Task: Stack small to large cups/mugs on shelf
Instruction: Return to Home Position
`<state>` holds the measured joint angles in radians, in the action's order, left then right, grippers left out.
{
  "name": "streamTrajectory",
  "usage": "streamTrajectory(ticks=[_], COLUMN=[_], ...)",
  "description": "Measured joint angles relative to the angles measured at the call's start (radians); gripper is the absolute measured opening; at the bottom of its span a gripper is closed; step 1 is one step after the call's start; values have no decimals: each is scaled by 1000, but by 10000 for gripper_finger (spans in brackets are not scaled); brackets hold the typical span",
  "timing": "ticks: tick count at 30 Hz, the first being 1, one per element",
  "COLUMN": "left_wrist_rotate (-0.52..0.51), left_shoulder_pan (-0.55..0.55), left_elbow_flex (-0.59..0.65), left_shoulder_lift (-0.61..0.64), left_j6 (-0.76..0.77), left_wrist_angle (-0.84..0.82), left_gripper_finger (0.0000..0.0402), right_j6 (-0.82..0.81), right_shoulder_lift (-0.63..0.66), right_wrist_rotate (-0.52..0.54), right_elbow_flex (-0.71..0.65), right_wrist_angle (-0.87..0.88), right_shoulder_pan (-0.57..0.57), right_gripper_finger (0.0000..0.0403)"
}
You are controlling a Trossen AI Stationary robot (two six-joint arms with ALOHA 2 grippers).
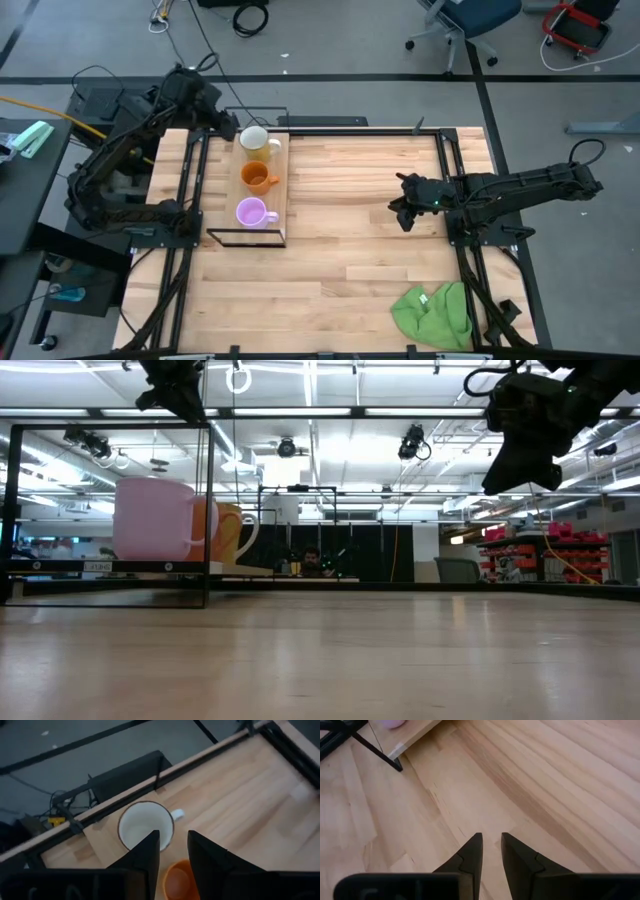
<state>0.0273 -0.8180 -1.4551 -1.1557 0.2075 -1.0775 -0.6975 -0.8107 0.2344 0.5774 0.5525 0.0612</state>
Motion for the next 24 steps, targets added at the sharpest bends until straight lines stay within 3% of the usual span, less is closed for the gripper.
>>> streamTrajectory(ticks=[7,14,20,24], left_wrist_rotate=[2,4,6,4], left_shoulder_pan=[110,216,280,307], left_elbow_flex=[0,0,0,0], left_shoulder_lift=[26,155,279,348], left_j6=[-10,17,18,117], left_wrist_angle=[-3,77,101,85], left_gripper_finger=[107,107,107,107], right_j6=[-29,74,225,279], right_shoulder_lift=[0,0,0,0], right_wrist_rotate=[0,-10,-99,-190], right_elbow_flex=[18,159,339,449], right_wrist_angle=[-6,-11,-9,-9], right_shoulder_pan=[0,1,1,1], right_gripper_finger=[77,77,77,77])
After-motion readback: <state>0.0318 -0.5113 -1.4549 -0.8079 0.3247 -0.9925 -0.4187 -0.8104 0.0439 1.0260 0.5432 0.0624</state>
